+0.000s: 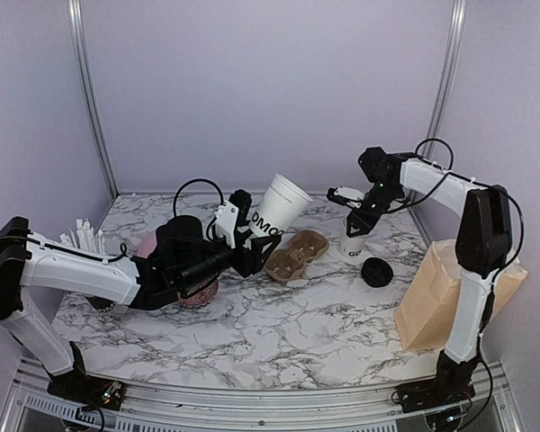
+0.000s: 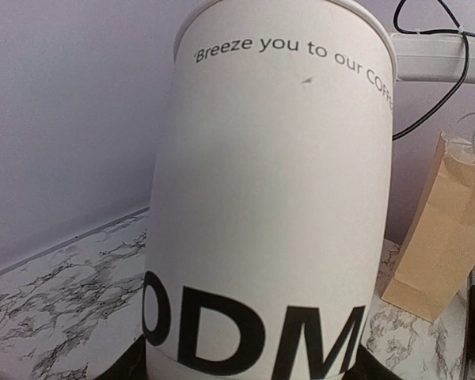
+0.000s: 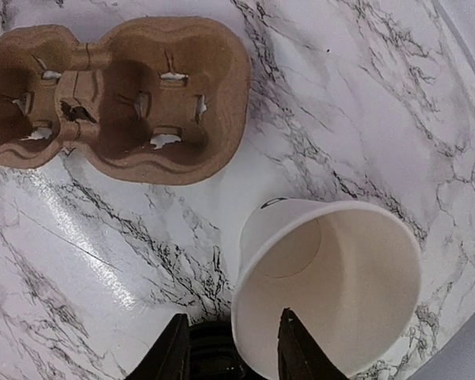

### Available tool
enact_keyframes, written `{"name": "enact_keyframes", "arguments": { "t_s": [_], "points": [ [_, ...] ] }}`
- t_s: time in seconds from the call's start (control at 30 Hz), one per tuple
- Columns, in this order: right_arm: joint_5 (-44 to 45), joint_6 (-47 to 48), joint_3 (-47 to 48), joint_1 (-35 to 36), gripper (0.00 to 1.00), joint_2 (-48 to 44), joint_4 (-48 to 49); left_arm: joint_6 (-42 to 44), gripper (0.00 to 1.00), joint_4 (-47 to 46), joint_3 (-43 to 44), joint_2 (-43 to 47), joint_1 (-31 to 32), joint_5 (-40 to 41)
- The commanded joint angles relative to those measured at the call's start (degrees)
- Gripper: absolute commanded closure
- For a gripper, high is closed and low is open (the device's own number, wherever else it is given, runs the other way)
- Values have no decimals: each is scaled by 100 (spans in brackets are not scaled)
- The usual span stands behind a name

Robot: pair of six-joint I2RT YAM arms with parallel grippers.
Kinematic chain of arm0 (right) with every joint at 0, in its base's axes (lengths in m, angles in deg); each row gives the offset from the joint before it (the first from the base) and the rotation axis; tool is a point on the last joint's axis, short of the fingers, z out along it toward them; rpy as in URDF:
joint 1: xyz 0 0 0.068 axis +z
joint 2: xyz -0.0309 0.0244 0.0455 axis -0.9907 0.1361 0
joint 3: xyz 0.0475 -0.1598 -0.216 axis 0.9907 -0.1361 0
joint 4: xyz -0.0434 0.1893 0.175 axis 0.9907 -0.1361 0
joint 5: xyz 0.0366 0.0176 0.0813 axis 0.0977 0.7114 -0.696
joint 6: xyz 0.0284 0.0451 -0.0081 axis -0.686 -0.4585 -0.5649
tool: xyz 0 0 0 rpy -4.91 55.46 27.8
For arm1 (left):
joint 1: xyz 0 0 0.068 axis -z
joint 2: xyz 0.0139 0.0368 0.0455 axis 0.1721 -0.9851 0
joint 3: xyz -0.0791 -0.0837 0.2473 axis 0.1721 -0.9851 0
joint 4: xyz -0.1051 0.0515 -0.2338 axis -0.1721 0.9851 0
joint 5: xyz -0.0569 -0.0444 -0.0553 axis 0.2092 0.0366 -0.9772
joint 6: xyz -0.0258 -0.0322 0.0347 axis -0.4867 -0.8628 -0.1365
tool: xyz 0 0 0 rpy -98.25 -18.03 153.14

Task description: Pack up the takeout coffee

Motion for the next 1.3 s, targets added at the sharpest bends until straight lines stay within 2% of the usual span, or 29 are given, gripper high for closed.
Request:
{"name": "enact_keyframes", "arguments": {
  "t_s": [0.0, 0.13, 0.23, 0.3, 0.37, 0.47, 0.6, 0.77, 0.9, 1.17, 1.27],
  "points": [
    [-492, -90, 309, -40, 62, -798, -32, -59, 38, -124, -70, 246, 32, -38],
    [-1769, 125, 266, -62, 62, -1566, -77, -91, 37, 2, 14, 256, 32, -67],
    [-3631, 879, 257, -133, 61, -2236, -541, -130, 37, 145, 103, 206, 32, -65],
    [-4506, 1168, 148, -161, 49, -2711, -636, -189, 37, 181, 131, 167, 32, -66],
    [-4915, 1239, 14, -131, 33, -3067, -550, -230, 37, 215, 165, 152, 32, -104],
    [-4665, 1395, 9, 210, 29, -3062, -616, -231, 37, 300, 242, 121, 32, -173],
    [-4003, 1295, 6, 787, 30, -2774, -438, -227, 37, 466, 388, 81, 32, -318],
    [-3936, 1286, 194, 1120, 31, -2390, -364, -273, 37, 606, 517, 18, 32, -523],
    [-4038, 1338, 432, 1335, 39, -2135, -473, -290, 37, 707, 655, -74, 64, -667],
    [-4198, 1576, 570, 1436, 74, -2050, -843, -314, 37, 801, 709, -61, 76, -595],
    [-4162, 1601, 532, 1438, 91, -2053, -925, -350, 32, 848, 692, -60, 76, -439]
  ]
}}
